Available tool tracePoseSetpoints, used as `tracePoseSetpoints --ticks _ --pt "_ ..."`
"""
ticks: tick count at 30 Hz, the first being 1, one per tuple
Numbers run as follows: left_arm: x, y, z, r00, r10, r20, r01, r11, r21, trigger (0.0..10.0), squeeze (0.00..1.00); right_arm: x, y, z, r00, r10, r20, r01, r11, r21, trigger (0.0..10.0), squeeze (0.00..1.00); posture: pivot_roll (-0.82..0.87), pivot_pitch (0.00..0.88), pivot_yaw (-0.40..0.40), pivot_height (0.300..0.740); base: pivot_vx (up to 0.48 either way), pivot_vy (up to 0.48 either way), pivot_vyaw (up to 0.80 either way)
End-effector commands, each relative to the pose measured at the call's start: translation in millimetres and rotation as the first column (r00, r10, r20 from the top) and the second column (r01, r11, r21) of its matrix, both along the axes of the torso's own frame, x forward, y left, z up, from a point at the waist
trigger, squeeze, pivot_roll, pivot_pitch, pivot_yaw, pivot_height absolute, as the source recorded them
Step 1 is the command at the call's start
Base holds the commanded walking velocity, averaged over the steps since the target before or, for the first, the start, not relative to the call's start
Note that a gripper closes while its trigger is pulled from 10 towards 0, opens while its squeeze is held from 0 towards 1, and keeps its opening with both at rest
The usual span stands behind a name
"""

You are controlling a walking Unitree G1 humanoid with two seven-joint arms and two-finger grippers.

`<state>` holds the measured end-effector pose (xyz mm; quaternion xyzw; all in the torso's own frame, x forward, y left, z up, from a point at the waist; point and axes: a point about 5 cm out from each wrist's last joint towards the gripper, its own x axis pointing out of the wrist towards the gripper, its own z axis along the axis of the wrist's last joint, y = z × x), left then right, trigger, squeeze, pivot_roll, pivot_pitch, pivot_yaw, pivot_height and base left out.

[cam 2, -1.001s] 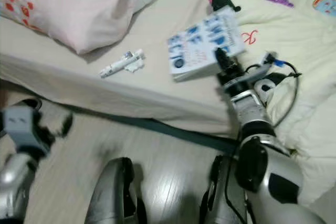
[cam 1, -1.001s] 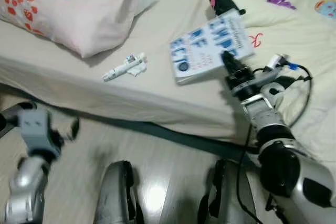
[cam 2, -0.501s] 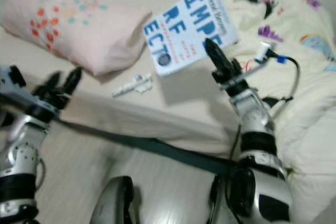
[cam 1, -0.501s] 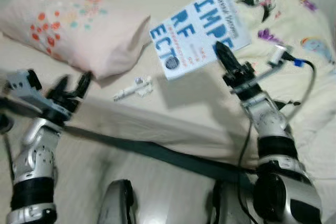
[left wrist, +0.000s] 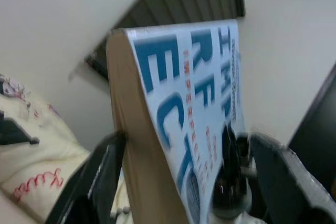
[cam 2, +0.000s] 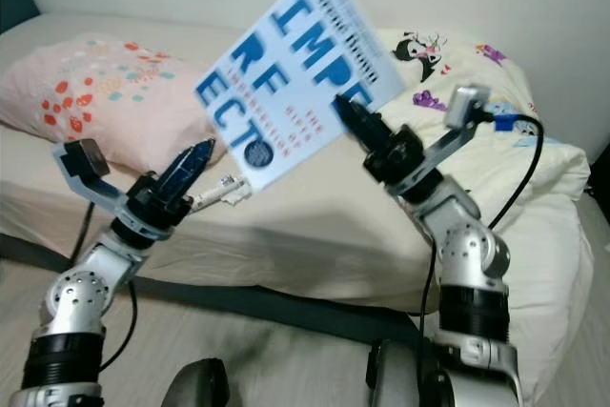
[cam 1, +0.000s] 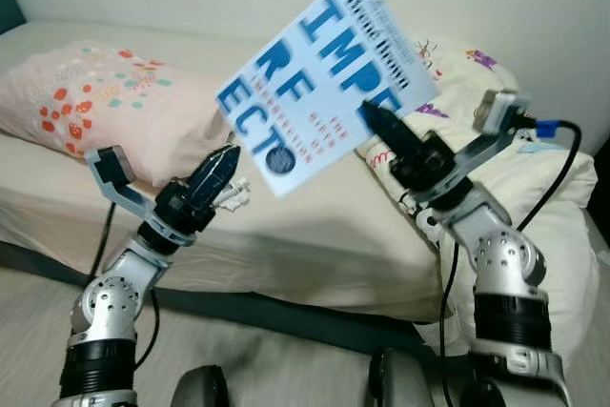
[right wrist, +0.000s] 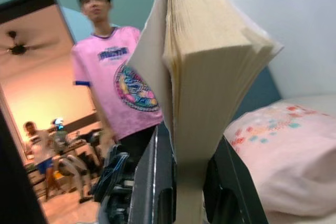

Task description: Clean up the room

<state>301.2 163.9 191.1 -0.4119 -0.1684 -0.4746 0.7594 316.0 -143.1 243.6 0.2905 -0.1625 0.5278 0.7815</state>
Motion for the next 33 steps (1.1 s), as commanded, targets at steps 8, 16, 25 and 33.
tracePoseSetpoints --ticks 8,16,25,33 --pt "-4.7 -12.7 0.7 0.996 -0.087 0.035 0.087 0.996 -0.022 10.0 0.0 -13.0 15.8 -4.6 0.996 0.089 -0.011 -0.09 0.992 -0.084 0.0 0.0 0.05 0.0 -0.001 0.512 0.0 0.0 0.0" --pt "-2.3 -12.6 -5.0 0.997 -0.074 0.029 0.074 0.997 0.01 10.0 0.0 -21.3 15.1 0.6 0.993 0.116 0.005 -0.115 0.988 -0.103 0.0 0.0 0.04 0.0 -0.003 0.512 0.0 0.0 0.0" --pt "1.6 15.9 -24.0 1.0 0.026 -0.018 -0.024 0.995 0.1 10.0 0.0 -23.3 -6.7 13.7 0.998 0.036 0.047 -0.031 0.993 -0.114 0.0 0.0 0.04 0.0 -0.003 0.512 0.0 0.0 0.0" --pt "-0.8 35.7 -30.3 0.997 0.072 -0.032 -0.066 0.988 0.14 10.0 0.0 -24.8 -32.6 33.6 0.992 -0.058 0.111 0.066 0.995 -0.076 0.0 0.0 0.04 0.0 -0.001 0.512 0.0 0.0 0.0"
